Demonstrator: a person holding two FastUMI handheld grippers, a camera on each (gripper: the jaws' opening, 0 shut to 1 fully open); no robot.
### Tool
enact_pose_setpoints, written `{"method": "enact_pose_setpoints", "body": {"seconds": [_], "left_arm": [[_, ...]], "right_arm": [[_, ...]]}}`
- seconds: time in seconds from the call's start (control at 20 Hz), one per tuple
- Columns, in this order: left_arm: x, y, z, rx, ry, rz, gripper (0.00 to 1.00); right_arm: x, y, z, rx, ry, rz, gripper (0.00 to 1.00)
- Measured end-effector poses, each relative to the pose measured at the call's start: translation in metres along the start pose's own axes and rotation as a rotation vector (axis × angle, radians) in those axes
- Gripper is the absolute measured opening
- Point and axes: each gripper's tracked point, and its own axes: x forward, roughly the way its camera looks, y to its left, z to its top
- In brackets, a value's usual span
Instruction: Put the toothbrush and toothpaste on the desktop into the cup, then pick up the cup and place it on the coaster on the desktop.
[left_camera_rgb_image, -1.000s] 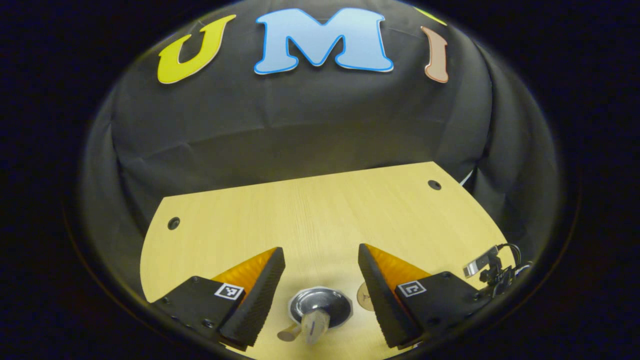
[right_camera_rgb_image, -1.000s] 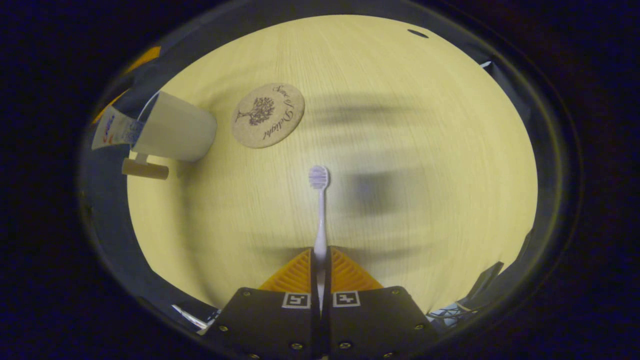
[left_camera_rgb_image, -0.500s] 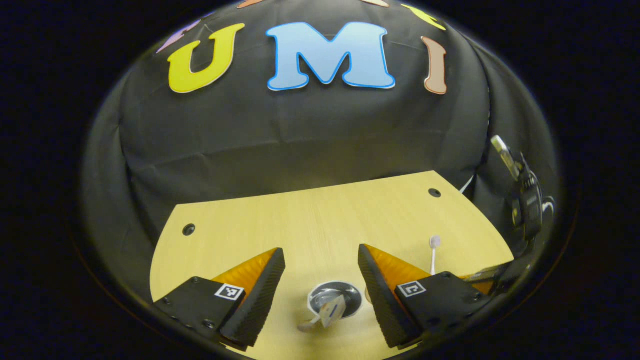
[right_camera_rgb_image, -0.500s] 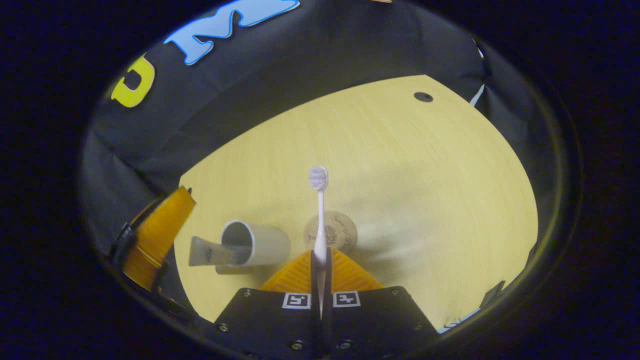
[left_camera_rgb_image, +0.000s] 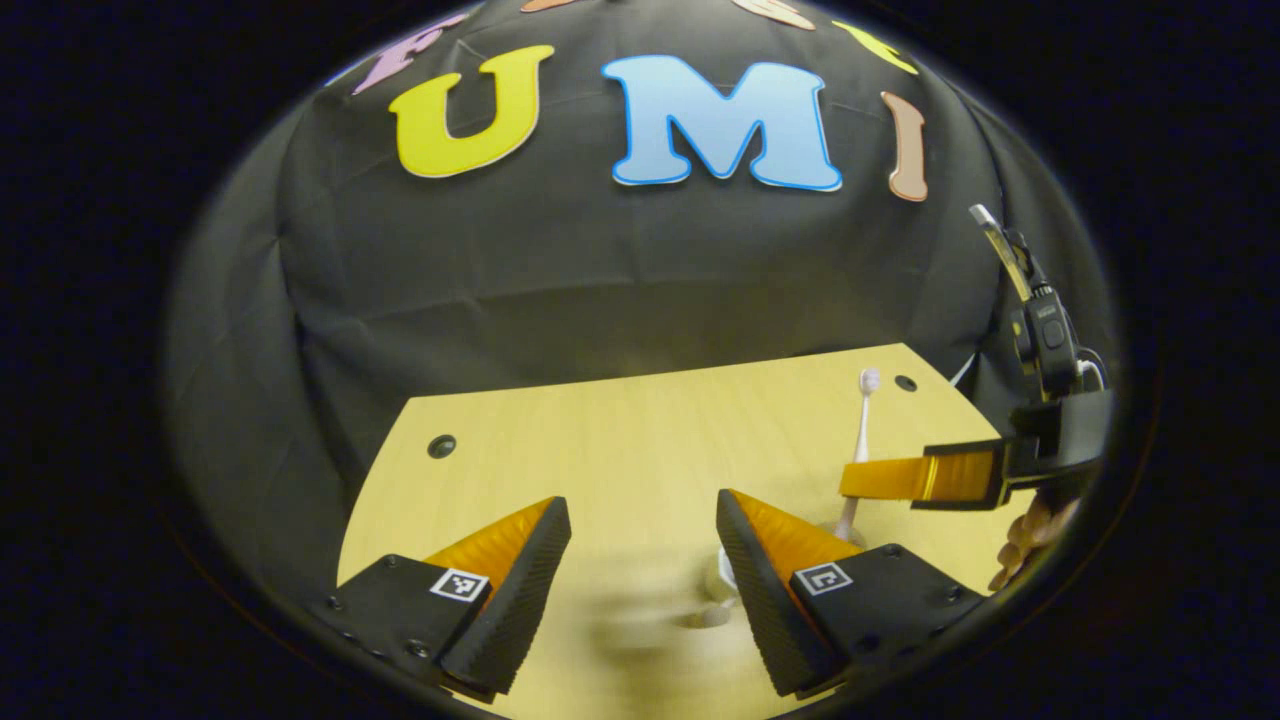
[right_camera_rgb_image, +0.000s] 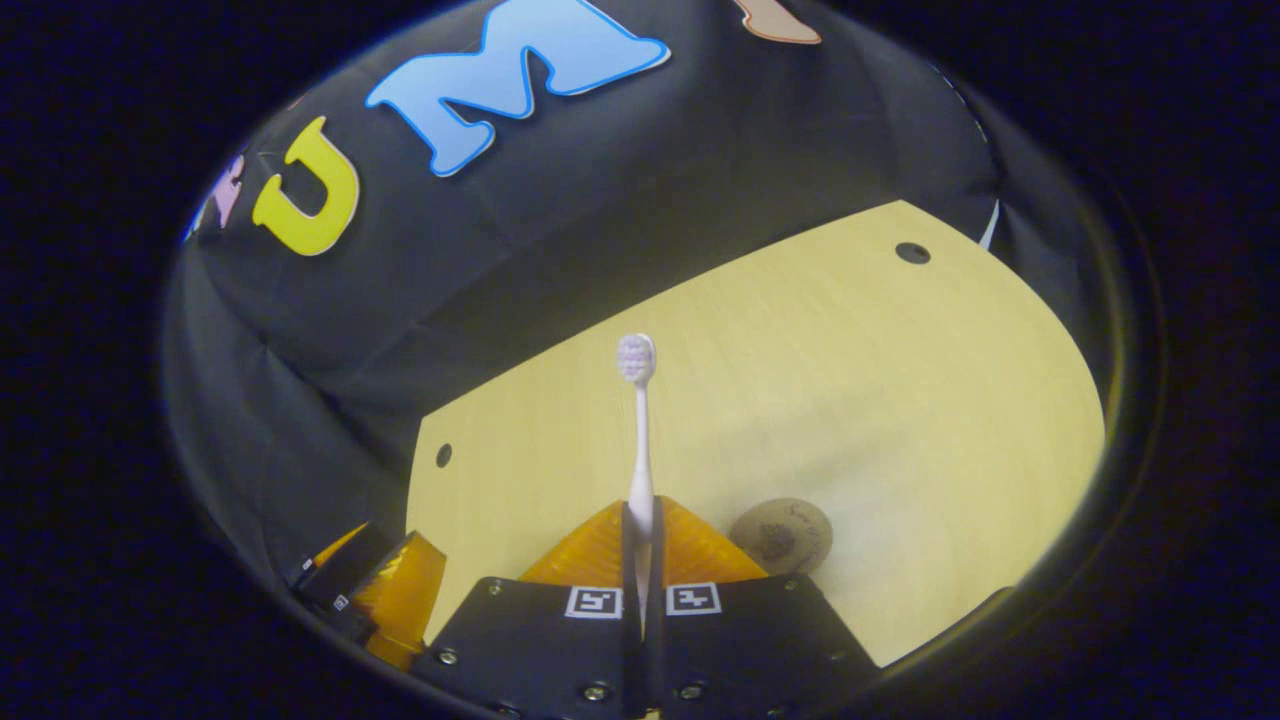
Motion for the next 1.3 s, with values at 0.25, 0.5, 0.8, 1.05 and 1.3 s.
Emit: {"method": "enact_pose_setpoints", "body": {"seconds": [0.25,0.5,0.8,1.05,1.3], "left_arm": [[-0.014,0.046,-0.017,-0.030,0.025,0.039,0.96],[-0.019,0.062,-0.032,-0.076,0.059,0.040,0.95],[-0.020,0.058,-0.042,-0.082,0.083,-0.008,0.96],[-0.014,0.033,-0.050,-0.076,0.105,-0.055,0.96],[-0.010,0.000,-0.061,-0.023,0.167,-0.178,0.96]], "right_arm": [[0.016,0.016,0.006,-0.056,-0.116,0.002,0.02],[0.022,0.023,-0.009,-0.095,-0.164,0.001,0.04],[-0.012,0.018,-0.007,-0.131,-0.295,-0.017,0.37],[-0.024,0.011,-0.001,-0.094,-0.296,-0.018,0.37],[-0.030,-0.005,0.002,-0.067,-0.298,-0.039,0.37]]}}
